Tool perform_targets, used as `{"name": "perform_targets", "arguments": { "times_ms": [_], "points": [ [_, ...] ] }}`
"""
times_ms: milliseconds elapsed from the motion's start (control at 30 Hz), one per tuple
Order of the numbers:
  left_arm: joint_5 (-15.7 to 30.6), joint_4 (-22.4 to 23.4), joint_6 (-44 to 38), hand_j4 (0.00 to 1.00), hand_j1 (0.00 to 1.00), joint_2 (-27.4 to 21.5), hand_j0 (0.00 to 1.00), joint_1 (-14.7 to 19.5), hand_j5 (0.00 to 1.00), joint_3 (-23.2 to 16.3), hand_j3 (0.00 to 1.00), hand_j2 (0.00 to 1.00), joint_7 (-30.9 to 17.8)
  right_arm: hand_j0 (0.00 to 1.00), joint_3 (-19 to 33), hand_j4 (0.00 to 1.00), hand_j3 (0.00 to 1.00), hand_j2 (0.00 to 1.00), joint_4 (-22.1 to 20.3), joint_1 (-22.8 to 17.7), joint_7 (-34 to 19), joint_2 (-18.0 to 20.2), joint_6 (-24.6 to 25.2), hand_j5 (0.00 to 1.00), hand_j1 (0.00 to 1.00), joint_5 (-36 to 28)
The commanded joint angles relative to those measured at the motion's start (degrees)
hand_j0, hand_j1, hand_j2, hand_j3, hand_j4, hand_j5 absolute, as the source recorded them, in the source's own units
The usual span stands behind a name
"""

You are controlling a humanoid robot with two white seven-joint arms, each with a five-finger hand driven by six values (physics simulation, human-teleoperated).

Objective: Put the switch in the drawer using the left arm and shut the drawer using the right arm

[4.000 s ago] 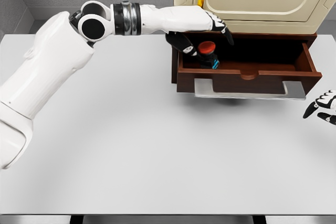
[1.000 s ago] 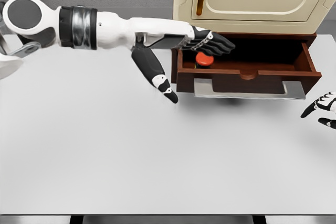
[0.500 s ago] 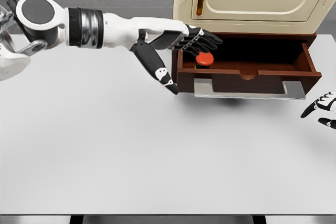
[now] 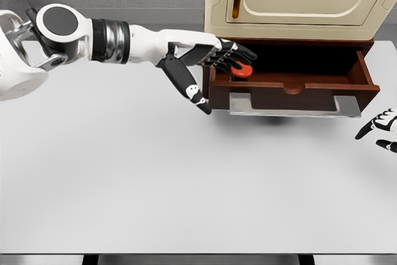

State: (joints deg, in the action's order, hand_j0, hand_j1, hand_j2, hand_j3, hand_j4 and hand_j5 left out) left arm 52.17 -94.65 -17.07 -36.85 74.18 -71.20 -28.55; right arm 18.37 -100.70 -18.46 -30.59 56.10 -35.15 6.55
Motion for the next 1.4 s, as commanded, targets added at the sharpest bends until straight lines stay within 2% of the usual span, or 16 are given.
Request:
{"name": "perform_targets", "arguments": {
  "times_ms": [0, 133, 733, 800, 867, 900, 1167, 1367],
  "points": [
    [0.0, 1.4, 0.0, 1.0, 1.0, 0.3, 1.0, 0.0, 1.0, -0.1, 1.0, 1.0, 0.0, 0.57, 0.0, 0.57, 0.57, 0.57, 0.0, 0.0, 0.1, 0.1, 0.2, 0.57, 0.57, -0.4],
    [-0.9, 5.4, 0.1, 1.0, 1.0, 3.1, 1.0, -0.5, 1.0, -0.2, 1.0, 1.0, -0.1, 0.57, 0.0, 0.57, 0.57, 0.57, 0.0, 0.0, 0.0, 0.1, 0.2, 0.57, 0.57, -0.4],
    [-0.8, 6.1, 0.5, 1.0, 1.0, 6.6, 1.0, -0.7, 1.0, 0.0, 1.0, 1.0, -0.5, 0.58, 0.1, 0.58, 0.58, 0.58, 0.0, -0.1, -0.8, 0.1, 0.2, 0.58, 0.58, -0.5],
    [-0.9, 10.1, 0.7, 1.0, 1.0, 9.3, 1.0, -0.7, 1.0, 0.0, 1.0, 1.0, -0.8, 0.58, 0.1, 0.58, 0.58, 0.58, 0.0, -0.1, -0.8, 0.1, 0.2, 0.58, 0.58, -0.5],
    [-1.7, 16.0, 1.1, 1.0, 1.0, 12.4, 1.0, -0.7, 1.0, 0.0, 1.0, 1.0, -4.4, 0.58, 0.1, 0.58, 0.58, 0.58, 0.0, -0.1, -0.8, 0.1, 0.2, 0.58, 0.58, -0.5],
    [-2.0, 16.5, 1.1, 1.0, 1.0, 13.2, 1.0, -0.7, 1.0, 0.0, 1.0, 1.0, -4.5, 0.58, 0.1, 0.58, 0.58, 0.58, 0.0, -0.1, -0.8, 0.1, 0.2, 0.58, 0.58, -0.5],
    [-1.3, 15.7, 2.0, 1.0, 1.0, 13.0, 1.0, -0.5, 1.0, 1.2, 1.0, 1.0, -6.4, 0.58, 0.1, 0.58, 0.58, 0.58, 0.0, -0.2, -0.8, 0.1, 0.2, 0.58, 0.58, -0.5],
    [0.9, 11.3, 2.0, 1.0, 1.0, 11.8, 1.0, -0.4, 1.0, 3.9, 1.0, 1.0, -6.4, 0.58, 0.1, 0.58, 0.58, 0.58, 0.0, -0.2, -0.8, 0.1, 0.2, 0.58, 0.58, -0.5]
  ]
}}
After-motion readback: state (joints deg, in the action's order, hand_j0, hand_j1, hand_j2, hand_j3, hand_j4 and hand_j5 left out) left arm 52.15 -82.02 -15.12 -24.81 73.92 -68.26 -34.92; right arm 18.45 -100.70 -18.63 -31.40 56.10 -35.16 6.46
